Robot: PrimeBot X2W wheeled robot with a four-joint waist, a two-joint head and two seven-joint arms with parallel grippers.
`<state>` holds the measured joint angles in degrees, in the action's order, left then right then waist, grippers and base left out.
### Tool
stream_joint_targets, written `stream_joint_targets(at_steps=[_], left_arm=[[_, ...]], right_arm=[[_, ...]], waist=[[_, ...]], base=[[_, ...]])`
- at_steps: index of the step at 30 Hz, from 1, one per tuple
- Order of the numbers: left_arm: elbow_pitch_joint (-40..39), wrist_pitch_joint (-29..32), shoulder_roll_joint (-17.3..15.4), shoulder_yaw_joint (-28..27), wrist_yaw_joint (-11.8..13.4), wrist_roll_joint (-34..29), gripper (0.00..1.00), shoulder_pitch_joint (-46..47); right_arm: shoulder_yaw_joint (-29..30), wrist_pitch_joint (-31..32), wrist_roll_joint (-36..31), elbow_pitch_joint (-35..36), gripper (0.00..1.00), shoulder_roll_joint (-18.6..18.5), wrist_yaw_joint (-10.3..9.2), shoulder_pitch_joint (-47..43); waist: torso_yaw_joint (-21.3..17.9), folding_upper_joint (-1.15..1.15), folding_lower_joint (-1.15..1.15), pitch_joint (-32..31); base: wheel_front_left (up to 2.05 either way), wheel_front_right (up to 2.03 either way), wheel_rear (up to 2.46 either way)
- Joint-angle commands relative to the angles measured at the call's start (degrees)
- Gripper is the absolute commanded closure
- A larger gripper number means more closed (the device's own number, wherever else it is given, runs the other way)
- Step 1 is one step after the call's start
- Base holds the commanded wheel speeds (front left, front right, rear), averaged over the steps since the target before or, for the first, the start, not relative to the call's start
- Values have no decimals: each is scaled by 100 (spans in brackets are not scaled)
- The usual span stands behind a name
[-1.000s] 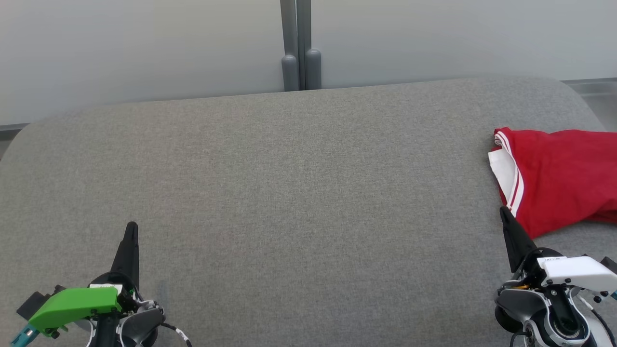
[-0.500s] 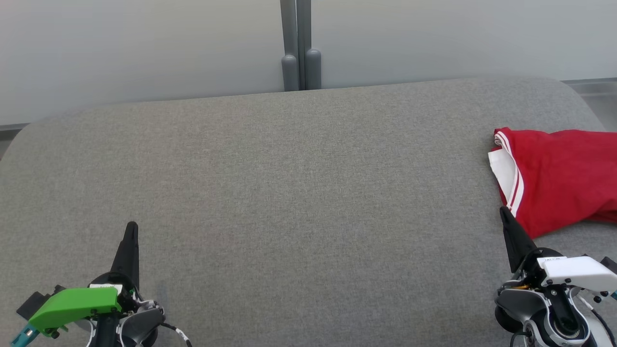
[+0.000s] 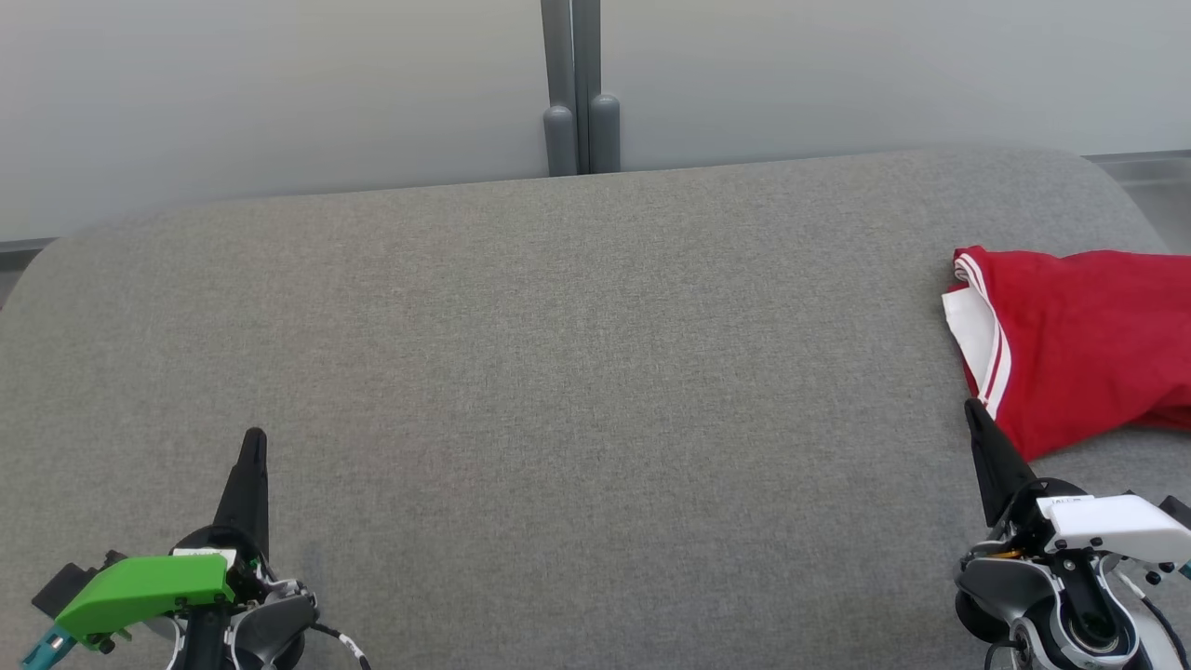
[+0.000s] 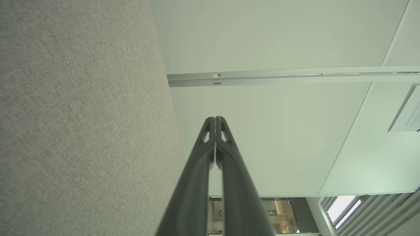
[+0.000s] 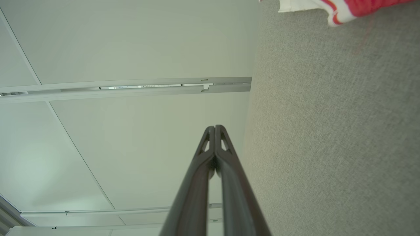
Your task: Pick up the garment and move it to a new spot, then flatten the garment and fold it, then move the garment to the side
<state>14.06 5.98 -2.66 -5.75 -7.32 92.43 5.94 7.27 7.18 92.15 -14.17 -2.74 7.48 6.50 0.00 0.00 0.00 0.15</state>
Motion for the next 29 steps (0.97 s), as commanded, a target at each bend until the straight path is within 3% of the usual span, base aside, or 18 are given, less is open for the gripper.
stream_joint_targets(at_steps=[1, 29], left_arm=[[-13, 7, -40, -25, -38, 11, 100, 64], [-13, 7, -40, -25, -38, 11, 100, 64]], right_arm=[[12, 19, 33, 27, 100, -26, 2, -46], [12, 19, 33, 27, 100, -26, 2, -45]], waist=[[0, 0, 0, 0], [0, 0, 0, 0]], base=[[0, 0, 0], [0, 0, 0]])
